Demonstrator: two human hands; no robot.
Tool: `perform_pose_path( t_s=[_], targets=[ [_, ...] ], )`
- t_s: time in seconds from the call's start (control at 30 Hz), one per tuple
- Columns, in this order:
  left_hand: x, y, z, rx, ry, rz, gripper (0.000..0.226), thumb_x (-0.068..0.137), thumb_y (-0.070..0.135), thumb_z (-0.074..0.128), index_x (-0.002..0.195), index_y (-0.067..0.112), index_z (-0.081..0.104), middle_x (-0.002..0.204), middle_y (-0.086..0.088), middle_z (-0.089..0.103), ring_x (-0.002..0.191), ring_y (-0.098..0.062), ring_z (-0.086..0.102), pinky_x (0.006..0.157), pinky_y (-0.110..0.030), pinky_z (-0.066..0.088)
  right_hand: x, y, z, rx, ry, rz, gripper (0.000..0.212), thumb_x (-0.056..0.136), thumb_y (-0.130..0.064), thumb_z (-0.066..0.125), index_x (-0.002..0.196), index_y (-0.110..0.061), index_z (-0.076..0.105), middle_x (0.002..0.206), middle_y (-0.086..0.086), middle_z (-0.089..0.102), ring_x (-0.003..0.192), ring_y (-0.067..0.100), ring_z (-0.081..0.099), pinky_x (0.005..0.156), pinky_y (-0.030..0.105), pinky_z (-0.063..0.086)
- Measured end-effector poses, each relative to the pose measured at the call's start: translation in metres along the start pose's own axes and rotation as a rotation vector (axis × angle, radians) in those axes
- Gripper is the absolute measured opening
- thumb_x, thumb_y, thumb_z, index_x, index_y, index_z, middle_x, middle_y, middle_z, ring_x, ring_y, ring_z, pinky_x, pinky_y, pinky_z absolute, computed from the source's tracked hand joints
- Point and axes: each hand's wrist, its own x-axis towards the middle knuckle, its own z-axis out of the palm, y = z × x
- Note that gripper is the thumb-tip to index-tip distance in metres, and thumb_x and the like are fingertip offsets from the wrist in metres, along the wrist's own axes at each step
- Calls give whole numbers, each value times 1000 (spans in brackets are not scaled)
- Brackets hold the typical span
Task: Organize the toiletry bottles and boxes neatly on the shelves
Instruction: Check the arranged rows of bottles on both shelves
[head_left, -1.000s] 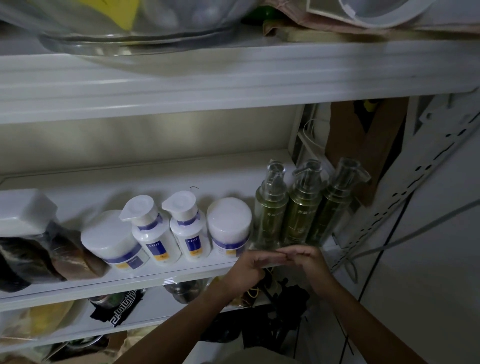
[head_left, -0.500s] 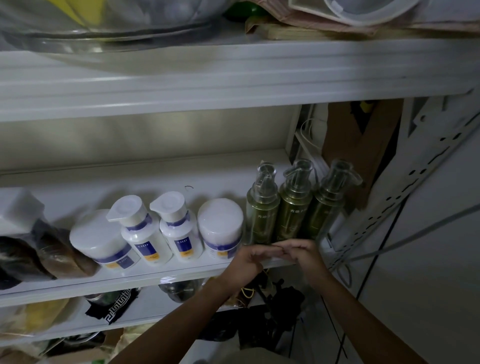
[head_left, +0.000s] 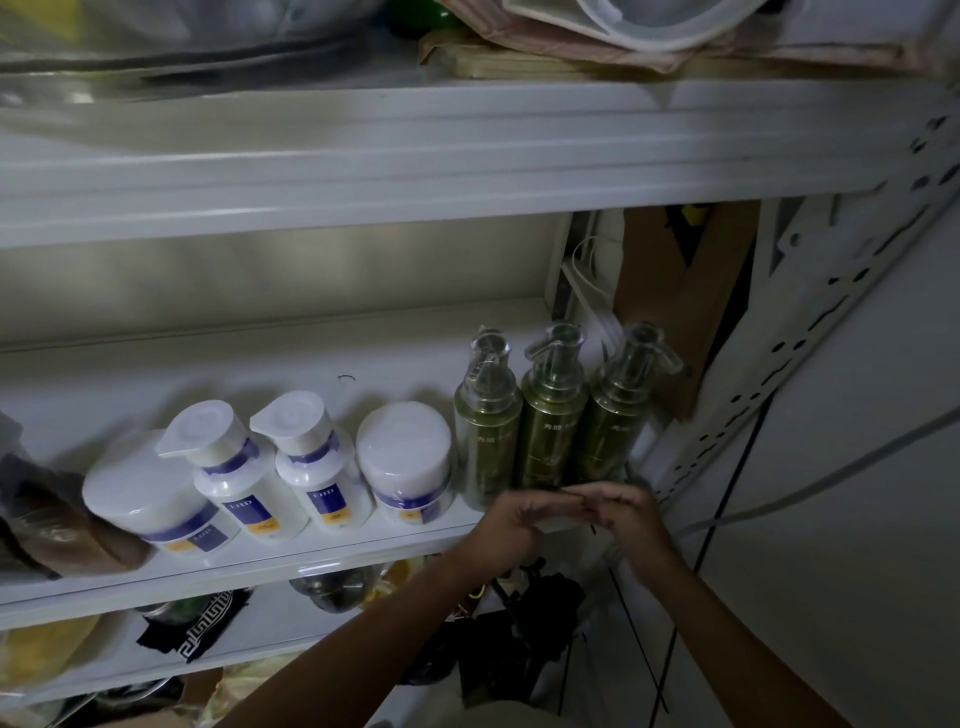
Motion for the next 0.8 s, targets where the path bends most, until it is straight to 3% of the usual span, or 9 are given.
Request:
perform_pose_path(
  t_s=[0.13,0.23,0.37,0.47,0.67,0.8],
  targets=[
    [3,-2,0,-47,-1,13,70,65,-35,35,118,2,62,112,2,70,115,-19,61,99,-32,46,5,1,-3,-27,2,1,46,79,19,43,80,-13,76,82,10,74,82,24,70,75,29,57],
    [4,-3,1,-57,20,-24,71,61,-32,33,121,-2,58,109,4,71,114,-17,61,97,-26,46,6,-2,-2,-48,22,-1,42,79,22,41,84,-4,74,73,3,74,75,16,71,68,23,56],
    [4,-2,3,-56,63,-50,65,61,-19,40,122,-4,55,113,-13,66,113,-15,61,96,-25,46,8,-7,-1,-38,28,12,42,76,23,39,91,0,71,65,-1,72,67,10,70,61,18,54],
    [4,-3,3,-41,74,-72,66,60,-18,38,122,-4,57,120,-24,61,116,-19,60,99,-28,46,7,-8,-2,-56,6,8,42,77,23,39,93,0,71,65,-2,72,67,9,69,63,18,54],
    [-8,-1,-10,20,84,-87,64,63,-26,34,116,-5,64,116,-17,66,117,-19,60,99,-24,45,2,-9,7,-55,-126,5,45,81,20,41,85,-11,73,74,-3,74,76,9,70,68,19,54],
    [-16,-1,-20,52,128,-121,61,68,-26,36,117,-1,64,118,-15,66,120,-18,58,105,-31,42,10,-7,17,-97,-160,-4,49,80,18,45,80,-19,77,82,2,75,84,15,70,76,23,56]
  ],
)
